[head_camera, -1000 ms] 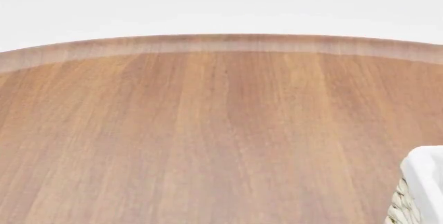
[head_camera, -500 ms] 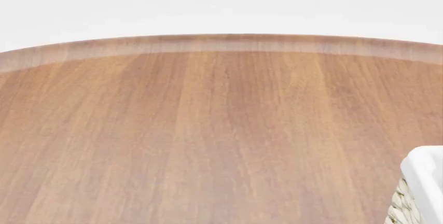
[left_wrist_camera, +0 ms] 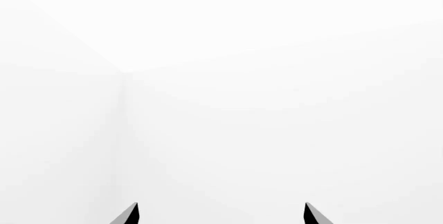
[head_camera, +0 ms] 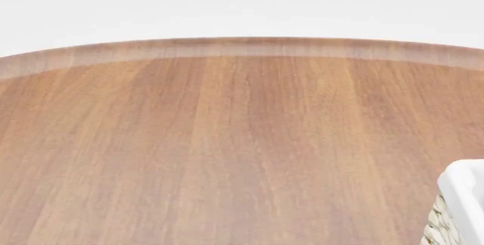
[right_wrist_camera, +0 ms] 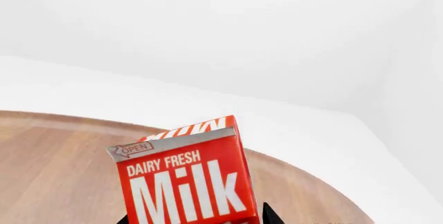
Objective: Pick the milk and place it in the basket.
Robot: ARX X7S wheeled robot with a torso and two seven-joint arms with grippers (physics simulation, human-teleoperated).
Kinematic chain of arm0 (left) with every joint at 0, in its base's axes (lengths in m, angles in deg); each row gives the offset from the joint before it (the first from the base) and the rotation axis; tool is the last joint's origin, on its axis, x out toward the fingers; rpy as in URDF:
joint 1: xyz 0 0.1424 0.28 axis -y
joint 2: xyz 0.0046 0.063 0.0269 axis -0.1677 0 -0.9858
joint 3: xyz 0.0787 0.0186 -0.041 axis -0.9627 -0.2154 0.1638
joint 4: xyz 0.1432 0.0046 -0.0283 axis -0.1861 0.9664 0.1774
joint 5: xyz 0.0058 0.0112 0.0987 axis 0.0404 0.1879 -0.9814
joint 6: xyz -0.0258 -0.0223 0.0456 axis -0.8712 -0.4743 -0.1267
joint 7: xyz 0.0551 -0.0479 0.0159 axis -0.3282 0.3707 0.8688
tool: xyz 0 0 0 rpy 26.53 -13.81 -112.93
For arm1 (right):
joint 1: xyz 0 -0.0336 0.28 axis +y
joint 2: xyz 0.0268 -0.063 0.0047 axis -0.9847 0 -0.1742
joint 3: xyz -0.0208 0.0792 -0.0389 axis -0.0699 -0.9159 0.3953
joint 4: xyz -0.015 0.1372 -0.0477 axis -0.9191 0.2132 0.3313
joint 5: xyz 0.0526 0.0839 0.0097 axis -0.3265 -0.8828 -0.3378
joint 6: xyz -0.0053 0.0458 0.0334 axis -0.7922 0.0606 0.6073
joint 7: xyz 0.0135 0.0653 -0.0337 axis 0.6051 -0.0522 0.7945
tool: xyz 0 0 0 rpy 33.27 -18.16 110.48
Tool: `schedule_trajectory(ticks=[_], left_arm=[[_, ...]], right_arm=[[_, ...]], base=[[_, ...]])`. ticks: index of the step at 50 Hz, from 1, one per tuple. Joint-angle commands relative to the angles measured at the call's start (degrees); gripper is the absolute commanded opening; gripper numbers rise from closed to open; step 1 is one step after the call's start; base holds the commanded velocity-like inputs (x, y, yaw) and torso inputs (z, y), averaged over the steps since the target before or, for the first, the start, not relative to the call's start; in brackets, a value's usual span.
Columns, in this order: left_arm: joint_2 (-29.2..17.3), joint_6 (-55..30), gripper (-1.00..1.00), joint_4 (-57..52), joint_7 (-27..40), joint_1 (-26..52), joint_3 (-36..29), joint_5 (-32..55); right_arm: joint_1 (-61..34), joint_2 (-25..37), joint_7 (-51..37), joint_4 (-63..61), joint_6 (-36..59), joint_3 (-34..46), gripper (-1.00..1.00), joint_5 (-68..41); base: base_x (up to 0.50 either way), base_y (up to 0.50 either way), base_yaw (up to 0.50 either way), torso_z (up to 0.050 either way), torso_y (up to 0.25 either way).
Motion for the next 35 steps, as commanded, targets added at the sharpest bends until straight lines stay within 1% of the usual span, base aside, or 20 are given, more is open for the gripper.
schedule_trajectory(ticks=[1, 5, 10, 18, 24, 35], left_arm=[[0.92, -0.44, 1.00, 0.01, -1.07, 0.78, 0.80, -0.90], [1.48, -0.99, 1.00, -0.16, -1.52, 0.04, 2.31, -0.56], [1.54, -1.28, 1.00, -0.25, -1.58, 0.06, 2.45, -0.46], [2.27, -1.78, 1.00, -0.48, -2.04, -0.54, 3.35, -0.51], [2.44, -1.98, 1.00, -0.55, -2.09, -0.50, 3.20, -0.71], [2.68, -2.11, 1.00, -0.54, -2.17, -0.19, 2.83, -0.86]], right_arm=[[-1.23, -2.80, 4.88, 2.21, -3.16, 1.69, -1.00, 1.87], [0.71, -3.45, 4.83, 3.19, -4.43, 1.30, -1.00, 1.38], [5.12, -3.59, 2.76, 4.81, -6.06, -0.43, -1.00, 0.50], [9.43, -3.74, 1.58, 6.86, -7.92, -1.71, -1.00, -0.56], [13.66, -2.42, 0.09, 5.26, -8.06, -2.30, -1.00, -1.89], [17.83, -1.22, -1.86, 4.28, -8.18, -3.65, -1.00, -3.62]], base=[[0.00, 0.00, 0.00, 0.000, 0.000], [0.00, 0.00, 0.00, 0.000, 0.003], [0.00, 0.00, 0.00, 0.002, 0.000], [0.00, 0.00, 0.00, 0.000, 0.001], [0.00, 0.00, 0.00, 0.000, 0.002], [0.00, 0.00, 0.00, 0.001, 0.001]])
